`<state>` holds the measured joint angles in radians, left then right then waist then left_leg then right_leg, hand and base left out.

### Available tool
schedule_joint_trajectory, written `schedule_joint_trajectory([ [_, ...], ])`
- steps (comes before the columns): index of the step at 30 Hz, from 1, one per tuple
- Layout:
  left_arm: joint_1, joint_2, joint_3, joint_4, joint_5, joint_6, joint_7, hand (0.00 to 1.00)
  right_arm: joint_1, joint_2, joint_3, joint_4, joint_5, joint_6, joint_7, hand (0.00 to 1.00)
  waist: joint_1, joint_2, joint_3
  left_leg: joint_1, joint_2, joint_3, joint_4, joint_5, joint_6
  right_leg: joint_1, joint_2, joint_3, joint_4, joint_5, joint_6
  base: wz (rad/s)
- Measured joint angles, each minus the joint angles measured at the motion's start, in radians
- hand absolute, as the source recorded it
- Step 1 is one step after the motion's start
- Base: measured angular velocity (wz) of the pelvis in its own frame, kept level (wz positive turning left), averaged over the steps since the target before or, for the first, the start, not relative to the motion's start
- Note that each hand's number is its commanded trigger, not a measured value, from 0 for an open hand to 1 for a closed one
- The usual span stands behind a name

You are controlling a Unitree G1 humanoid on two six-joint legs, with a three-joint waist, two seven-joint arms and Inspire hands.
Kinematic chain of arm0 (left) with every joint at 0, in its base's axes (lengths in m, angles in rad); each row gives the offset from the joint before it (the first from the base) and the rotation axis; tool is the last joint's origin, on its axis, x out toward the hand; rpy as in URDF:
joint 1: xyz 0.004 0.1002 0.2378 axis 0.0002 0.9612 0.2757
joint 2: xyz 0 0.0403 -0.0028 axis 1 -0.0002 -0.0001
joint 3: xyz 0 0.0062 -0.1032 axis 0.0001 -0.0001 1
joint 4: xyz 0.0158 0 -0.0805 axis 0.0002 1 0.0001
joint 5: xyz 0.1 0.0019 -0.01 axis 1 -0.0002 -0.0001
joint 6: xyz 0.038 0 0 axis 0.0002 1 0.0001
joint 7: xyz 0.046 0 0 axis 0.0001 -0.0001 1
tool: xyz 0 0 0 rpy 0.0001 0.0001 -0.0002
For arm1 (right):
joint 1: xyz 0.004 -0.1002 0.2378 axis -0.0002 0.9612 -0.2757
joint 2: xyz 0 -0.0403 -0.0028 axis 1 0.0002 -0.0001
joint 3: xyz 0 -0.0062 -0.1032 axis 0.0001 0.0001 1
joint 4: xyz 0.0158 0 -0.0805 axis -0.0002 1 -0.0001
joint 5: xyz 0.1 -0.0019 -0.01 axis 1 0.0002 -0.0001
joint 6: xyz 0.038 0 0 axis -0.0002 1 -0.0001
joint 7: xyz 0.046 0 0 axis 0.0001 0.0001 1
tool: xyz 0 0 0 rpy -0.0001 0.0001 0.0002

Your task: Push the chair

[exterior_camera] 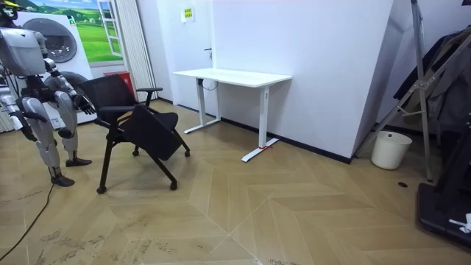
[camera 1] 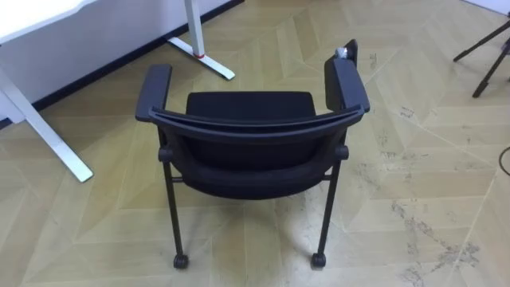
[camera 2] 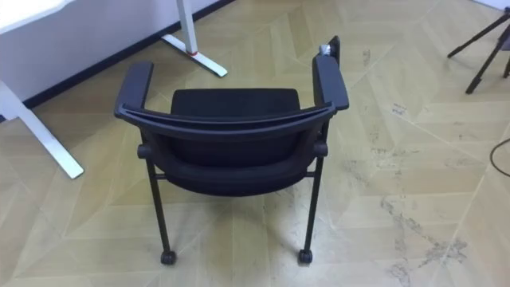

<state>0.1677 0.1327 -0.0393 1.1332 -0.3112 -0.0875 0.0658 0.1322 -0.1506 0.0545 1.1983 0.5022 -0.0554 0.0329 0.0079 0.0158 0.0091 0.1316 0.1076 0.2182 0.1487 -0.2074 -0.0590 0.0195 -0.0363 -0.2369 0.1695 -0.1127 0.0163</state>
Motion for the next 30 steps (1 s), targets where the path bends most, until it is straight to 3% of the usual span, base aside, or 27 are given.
schedule_joint_trajectory([
  [4,0.018,0.001,0.031,-0.008,0.0,-0.007,0.013,0.0,0.007,0.0,-0.011,0.0,0.026,-0.002,0.0,0.0,-0.004,0.004,-0.002,0.003,0.0,0.0,-0.005,0.0,0.0,0.001,0.001,0.001,0.001,0.0,0.0,0.0],
  [11,0.056,0.001,0.077,-0.015,-0.001,-0.023,0.015,0.0,0.006,0.002,-0.122,-0.015,0.091,-0.017,0.0,0.0,-0.015,0.001,-0.0025,0.002,0.0,-0.001,-0.005,0.0,0.0,0.001,0.001,0.001,0.0,0.0,0.0,0.0],
  [19,0.056,0.001,0.077,-0.016,-0.01,-0.02,0.037,0.0,-0.017,0.002,-0.126,-0.014,0.09,-0.016,-0.046,0.0,-0.021,-0.015,-0.0044,0.003,0.0,-0.002,-0.004,0.0,0.0,0.003,0.001,0.002,0.001,0.0,0.0,0.0],
  [23,0.061,0.0,0.085,-0.019,-0.014,-0.004,0.038,0.0,-0.013,0.003,-0.127,-0.021,0.108,-0.008,-0.068,0.0,-0.022,-0.014,-0.0043,0.005,0.0,-0.002,-0.004,0.0,0.0,0.005,0.001,0.002,-0.001,0.0,0.0,0.0],
  [26,0.067,-0.004,0.114,-0.018,-0.051,-0.004,0.045,0.0,-0.013,0.003,-0.128,-0.008,0.118,-0.008,-0.078,0.0,-0.023,-0.011,0.0006,0.017,0.0,-0.003,-0.005,0.0,0.0,0.018,0.001,0.003,-0.003,-0.002,0.0,0.0],
  [30,0.065,-0.005,0.124,-0.015,-0.05,-0.005,0.08,0.0,-0.016,0.003,-0.132,0.002,0.117,-0.009,-0.085,0.0,-0.02,-0.01,-0.0022,0.02,0.0,-0.003,-0.005,0.0,0.0,0.02,0.002,0.004,-0.001,-0.003,0.0,0.0],
])
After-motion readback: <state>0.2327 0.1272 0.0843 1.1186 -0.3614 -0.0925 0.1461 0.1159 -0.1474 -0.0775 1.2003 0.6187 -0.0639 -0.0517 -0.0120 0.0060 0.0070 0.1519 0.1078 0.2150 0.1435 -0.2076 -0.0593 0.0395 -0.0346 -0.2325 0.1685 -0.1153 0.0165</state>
